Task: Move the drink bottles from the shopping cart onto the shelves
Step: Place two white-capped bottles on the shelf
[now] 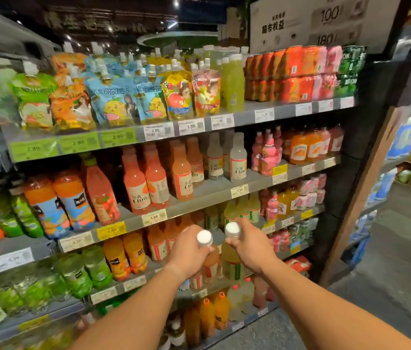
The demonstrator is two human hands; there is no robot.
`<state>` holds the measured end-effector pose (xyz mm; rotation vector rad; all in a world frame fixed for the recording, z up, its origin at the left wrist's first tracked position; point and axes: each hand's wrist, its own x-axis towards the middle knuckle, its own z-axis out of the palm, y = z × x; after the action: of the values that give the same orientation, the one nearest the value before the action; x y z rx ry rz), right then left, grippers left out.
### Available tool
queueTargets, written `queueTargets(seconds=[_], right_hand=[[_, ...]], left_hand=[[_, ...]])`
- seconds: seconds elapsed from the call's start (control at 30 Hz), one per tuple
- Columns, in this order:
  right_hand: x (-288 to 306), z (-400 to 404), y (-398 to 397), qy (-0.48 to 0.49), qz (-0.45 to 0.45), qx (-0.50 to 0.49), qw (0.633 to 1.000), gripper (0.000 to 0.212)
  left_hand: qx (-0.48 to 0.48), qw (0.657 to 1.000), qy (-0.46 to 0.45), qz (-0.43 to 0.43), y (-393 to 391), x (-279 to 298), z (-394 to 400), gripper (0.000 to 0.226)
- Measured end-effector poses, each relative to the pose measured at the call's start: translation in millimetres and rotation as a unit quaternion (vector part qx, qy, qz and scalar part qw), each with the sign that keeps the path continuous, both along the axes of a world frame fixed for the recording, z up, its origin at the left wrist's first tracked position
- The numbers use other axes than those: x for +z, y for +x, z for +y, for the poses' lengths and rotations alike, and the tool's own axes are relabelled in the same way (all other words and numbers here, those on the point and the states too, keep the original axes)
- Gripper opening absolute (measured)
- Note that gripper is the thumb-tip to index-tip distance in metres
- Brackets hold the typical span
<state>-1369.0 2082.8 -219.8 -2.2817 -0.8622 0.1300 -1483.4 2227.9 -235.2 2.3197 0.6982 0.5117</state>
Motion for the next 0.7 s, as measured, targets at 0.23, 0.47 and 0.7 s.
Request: queueTargets(seconds=[0.23,0.47,0.7], right_hand=[[-27,41,63,0.022,0.014,0.003,1.0,0.027],[-51,73,126,0.032,0.048,0.037,0.998,0.025],[-86,97,178,0.017,0.069,0.11,0.991,0.032]], left_hand=[[0.101,0.995,-0.002,0.02,63,-27,25,0.034],[0.211,0.975,-0.067,-0.021,121,-54,33,0.027],[0.297,0.951,-0.087,-0.013,170,-72,35,0.018]])
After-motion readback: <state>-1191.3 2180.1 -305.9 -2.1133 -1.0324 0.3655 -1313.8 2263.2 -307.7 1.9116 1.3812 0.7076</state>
